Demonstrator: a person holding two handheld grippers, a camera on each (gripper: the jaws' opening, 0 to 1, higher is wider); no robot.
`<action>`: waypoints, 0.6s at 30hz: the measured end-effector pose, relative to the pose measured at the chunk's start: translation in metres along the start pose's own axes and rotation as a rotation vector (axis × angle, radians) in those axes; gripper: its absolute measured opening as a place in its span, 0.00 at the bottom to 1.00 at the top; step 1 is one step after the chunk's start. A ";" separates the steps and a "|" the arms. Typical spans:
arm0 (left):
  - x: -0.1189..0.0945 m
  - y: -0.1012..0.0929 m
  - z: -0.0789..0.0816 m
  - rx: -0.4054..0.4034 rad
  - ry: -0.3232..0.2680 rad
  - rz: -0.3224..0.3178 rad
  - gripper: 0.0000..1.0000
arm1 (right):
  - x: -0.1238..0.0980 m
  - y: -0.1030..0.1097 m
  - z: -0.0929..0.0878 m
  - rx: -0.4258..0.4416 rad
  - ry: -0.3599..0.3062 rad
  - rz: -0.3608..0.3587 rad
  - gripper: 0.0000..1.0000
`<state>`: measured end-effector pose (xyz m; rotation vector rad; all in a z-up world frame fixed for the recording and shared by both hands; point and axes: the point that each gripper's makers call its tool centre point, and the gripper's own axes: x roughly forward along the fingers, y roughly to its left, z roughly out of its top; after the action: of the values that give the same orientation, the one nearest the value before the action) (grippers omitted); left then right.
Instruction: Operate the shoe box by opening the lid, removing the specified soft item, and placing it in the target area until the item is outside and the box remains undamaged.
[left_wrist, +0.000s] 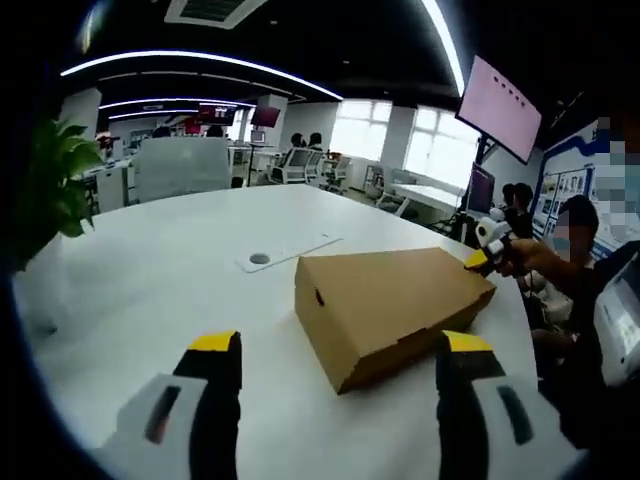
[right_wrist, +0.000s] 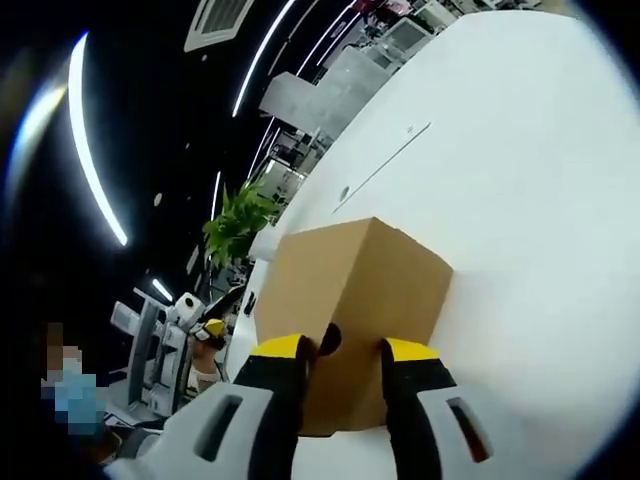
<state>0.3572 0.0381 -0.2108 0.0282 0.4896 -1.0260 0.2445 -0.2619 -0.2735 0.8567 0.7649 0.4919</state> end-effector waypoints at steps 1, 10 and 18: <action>0.000 0.000 0.002 0.015 0.004 -0.005 0.76 | 0.000 0.000 0.000 -0.004 -0.001 -0.001 0.30; 0.014 0.000 0.009 -0.064 0.009 -0.111 0.75 | -0.001 0.000 0.000 -0.013 -0.005 -0.013 0.30; 0.026 0.001 0.007 -0.129 0.023 -0.145 0.82 | -0.001 -0.001 0.001 -0.024 -0.001 -0.016 0.30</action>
<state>0.3717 0.0154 -0.2151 -0.1118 0.5846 -1.1348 0.2449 -0.2633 -0.2732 0.8280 0.7625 0.4856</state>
